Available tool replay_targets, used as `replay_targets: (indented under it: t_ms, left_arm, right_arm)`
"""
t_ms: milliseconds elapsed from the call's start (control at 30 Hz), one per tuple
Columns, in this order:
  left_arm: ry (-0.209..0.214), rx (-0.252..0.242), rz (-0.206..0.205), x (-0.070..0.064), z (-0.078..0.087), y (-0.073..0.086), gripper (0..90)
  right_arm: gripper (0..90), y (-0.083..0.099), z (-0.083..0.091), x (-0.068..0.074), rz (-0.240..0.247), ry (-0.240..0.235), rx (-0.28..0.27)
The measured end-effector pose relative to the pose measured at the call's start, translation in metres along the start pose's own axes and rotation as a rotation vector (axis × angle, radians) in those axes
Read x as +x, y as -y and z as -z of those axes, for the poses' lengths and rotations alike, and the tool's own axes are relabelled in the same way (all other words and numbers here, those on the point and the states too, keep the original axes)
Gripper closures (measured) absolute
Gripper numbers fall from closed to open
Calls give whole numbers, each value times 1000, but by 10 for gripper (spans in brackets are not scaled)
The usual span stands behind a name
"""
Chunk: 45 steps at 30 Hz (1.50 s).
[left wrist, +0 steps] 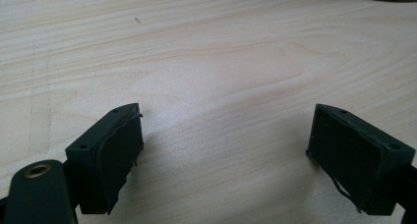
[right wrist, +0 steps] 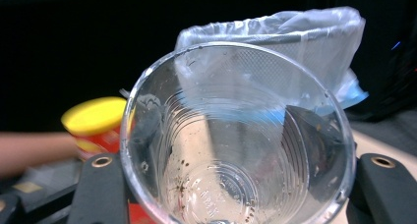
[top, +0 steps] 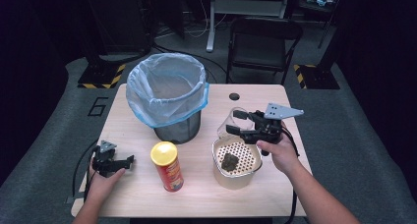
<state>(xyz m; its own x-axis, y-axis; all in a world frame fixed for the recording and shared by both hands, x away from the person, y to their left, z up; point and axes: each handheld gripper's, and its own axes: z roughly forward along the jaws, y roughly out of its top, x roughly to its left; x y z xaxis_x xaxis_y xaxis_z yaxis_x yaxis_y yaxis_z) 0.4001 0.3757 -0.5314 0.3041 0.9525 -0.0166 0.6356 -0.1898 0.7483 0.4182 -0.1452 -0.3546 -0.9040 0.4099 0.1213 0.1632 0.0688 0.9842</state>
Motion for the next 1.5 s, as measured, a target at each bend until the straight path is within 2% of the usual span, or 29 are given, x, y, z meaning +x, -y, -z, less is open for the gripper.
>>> replay_targets:
  t_ms: [100,167,300,400,433,733,767,933,1100,1333,1500]
  left_arm:
    - [0,0,1,0,0,0,130]
    - [0,0,1,0,0,0,130]
    - [0,0,0,0,0,0,130]
    - [-2,2,2,0,0,0,129]
    - [-3,2,3,0,0,0,129]
    - [-2,5,6,-1,1,0,128]
    - [-8,-3,-7,0,0,0,128]
    - [-4,11,6,-2,2,1,128]
    - [-5,-1,11,-3,1,1,126]
    - [-4,3,-7,-3,2,1,125]
    - [1,6,2,-3,2,2,125]
  right_arm:
    - [353,-4,3,-2,-78,-28,0]
    - [353,-5,4,-2,-84,-31,4]
    - [353,-15,4,5,-43,-5,22]
    - [353,-21,3,10,-34,3,18]
    - [353,-29,0,14,-17,27,26]
    - [350,-55,-16,24,35,106,63]
    - [349,-57,-18,25,41,109,67]
    - [345,-70,-28,24,47,133,76]
    - [345,-80,-36,21,35,144,73]
    - [341,-98,-40,20,42,162,63]
    - [341,-109,-43,17,45,172,51]
